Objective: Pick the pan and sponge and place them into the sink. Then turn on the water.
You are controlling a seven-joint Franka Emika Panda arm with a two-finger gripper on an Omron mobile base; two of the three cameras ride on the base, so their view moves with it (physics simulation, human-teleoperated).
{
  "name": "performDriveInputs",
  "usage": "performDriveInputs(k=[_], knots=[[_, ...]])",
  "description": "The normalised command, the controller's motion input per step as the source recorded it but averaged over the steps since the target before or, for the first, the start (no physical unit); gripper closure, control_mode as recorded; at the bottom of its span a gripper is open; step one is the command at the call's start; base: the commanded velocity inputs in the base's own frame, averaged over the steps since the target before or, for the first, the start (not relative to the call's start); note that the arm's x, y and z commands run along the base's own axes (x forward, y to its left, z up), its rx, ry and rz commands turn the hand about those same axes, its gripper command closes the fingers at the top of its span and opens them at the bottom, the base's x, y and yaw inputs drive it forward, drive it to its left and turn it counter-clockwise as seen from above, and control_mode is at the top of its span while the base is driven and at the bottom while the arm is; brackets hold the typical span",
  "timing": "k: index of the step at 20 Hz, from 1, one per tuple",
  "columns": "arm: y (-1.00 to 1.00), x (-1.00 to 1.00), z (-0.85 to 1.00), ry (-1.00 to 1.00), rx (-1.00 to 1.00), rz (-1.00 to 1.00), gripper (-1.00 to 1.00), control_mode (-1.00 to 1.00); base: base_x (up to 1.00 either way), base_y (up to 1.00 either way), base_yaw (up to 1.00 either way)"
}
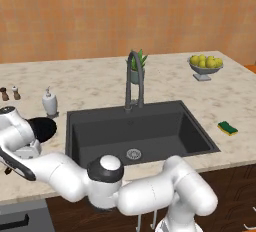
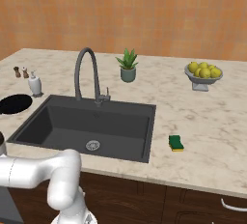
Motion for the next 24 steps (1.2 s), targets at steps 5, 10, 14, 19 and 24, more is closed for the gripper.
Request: performDriveInputs(k=[5,10,14,19,24], knots=[[0.39,0.41,-0.31,-0.03,0.0,-0.01,-1.0,-1.0,0.0,0.0,0.0],[0.38,0.31,-0.18,-0.11,0.0,-0.03,-1.0,-1.0,0.0,0.0,0.0],[-0.04,0.09,-0.53,-0.04,0.0,-0.08,-1.0,-1.0,0.0,0.0,0.0],[-0.99,-0.05,-1.0,0.0,0.0,-0.3,1.0,-1.0,0.0,0.0,0.0],[-1.0,-0.03,-0.94,0.01,0.01,-0.28,1.0,-1.0,0.0,0.0,0.0]])
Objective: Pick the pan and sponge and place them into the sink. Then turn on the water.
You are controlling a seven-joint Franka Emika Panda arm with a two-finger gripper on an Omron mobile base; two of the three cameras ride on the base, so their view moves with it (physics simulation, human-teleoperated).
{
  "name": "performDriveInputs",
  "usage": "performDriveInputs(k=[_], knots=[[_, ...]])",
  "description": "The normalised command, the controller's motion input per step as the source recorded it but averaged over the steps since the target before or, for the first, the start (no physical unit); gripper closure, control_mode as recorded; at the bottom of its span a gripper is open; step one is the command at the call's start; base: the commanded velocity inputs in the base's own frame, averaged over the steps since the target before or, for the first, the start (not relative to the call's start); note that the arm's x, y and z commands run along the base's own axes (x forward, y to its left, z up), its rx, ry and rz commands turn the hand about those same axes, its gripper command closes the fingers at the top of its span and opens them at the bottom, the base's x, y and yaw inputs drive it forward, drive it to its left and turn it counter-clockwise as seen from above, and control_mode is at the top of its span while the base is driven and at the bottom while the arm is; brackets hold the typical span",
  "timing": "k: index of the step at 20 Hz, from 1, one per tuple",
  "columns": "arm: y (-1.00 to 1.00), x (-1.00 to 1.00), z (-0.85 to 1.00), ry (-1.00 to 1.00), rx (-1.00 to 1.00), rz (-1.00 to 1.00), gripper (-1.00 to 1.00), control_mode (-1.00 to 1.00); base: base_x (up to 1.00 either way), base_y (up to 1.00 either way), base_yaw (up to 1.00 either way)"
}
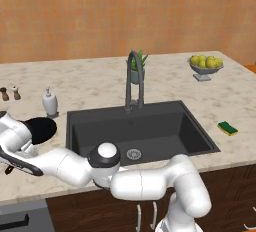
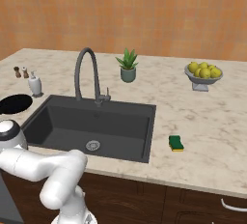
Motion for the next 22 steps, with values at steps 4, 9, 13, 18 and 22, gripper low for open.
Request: performDriveInputs(k=[4,9,13,18,22], knots=[[-1.0,-0.09,-0.41,0.0,0.11,-0.29,1.0,-1.0,0.0,0.0,0.0],[-1.0,-0.17,-0.28,0.0,0.1,-0.25,1.0,-1.0,0.0,0.0,0.0],[-0.78,-0.96,0.0,-0.27,0.02,-0.18,1.0,-1.0,0.0,0.0,0.0],[-0.7,-1.0,0.17,-0.38,0.0,-0.22,1.0,-1.0,0.0,0.0,0.0],[-0.88,-0.83,0.8,-0.31,0.12,-0.17,1.0,-1.0,0.0,0.0,0.0]])
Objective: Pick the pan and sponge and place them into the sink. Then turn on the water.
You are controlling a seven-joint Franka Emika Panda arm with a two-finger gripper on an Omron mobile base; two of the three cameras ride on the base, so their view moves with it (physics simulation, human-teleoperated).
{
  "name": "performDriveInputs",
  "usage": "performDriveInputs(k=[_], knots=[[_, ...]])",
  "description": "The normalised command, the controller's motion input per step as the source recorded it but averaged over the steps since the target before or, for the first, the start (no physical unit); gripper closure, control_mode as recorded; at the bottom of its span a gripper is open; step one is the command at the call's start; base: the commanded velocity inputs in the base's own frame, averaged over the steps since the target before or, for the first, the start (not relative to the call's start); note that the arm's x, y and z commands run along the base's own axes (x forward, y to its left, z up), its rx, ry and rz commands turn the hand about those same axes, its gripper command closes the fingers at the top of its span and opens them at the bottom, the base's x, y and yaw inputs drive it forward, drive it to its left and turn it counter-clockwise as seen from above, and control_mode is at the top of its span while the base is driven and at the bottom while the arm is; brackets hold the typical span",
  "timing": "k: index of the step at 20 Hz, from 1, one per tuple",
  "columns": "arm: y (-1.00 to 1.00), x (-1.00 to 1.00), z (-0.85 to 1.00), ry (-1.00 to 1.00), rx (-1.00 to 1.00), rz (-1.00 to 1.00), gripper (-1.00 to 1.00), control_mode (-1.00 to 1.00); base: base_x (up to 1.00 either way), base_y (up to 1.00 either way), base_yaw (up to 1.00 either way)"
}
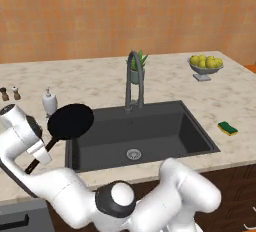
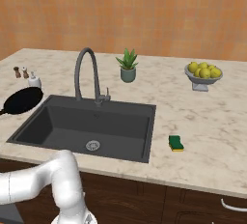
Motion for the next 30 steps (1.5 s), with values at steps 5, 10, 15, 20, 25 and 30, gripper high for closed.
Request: performDriveInputs(k=[5,10,15,20,25,30], knots=[[-1.0,-0.69,0.29,-0.14,0.15,-0.04,1.0,-1.0,0.0,0.0,0.0],[-1.0,-0.49,0.0,-0.01,0.0,0.07,1.0,-1.0,0.0,0.0,0.0],[-0.72,0.35,0.18,0.05,0.0,0.03,1.0,-1.0,0.0,0.0,0.0],[0.04,0.89,0.09,0.31,0.05,-0.09,1.0,-1.0,0.0,0.0,0.0],[0.67,0.71,0.0,0.28,0.0,-0.13,1.0,-1.0,0.0,0.0,0.0],[0.1,0.78,-0.15,0.05,-0.05,-0.16,1.0,-1.0,0.0,0.0,0.0]])
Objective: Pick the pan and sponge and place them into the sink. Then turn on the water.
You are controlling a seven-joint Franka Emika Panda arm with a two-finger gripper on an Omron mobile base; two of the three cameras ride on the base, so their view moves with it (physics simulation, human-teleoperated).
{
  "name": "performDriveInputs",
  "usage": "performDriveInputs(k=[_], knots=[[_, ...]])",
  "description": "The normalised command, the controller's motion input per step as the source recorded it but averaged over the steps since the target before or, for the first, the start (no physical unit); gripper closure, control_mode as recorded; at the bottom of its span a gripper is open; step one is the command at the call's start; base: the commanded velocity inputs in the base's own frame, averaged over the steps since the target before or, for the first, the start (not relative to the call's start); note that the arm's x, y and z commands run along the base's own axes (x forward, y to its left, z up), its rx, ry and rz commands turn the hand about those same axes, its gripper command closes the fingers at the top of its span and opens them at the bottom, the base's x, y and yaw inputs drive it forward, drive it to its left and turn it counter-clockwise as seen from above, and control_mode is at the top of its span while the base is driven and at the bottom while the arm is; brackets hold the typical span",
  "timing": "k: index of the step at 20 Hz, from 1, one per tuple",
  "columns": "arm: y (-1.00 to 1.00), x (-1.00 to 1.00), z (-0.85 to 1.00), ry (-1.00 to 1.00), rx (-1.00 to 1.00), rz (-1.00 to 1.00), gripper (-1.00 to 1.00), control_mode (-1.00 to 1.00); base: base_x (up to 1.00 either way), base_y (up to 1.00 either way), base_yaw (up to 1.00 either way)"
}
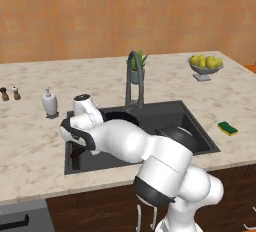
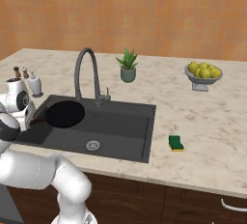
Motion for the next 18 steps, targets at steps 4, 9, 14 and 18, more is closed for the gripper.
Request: performDriveInputs(k=[4,9,14,18], knots=[[-0.23,0.67,-0.42,0.05,-0.03,-0.2,1.0,-1.0,0.0,0.0,0.0],[-0.4,0.26,-0.62,0.0,0.0,-0.12,1.0,-1.0,0.0,0.0,0.0],[-0.24,0.13,-0.54,0.0,0.0,-0.13,1.0,-1.0,0.0,0.0,0.0],[-0.01,0.48,-0.31,0.0,0.0,-0.18,1.0,-1.0,0.0,0.0,0.0]])
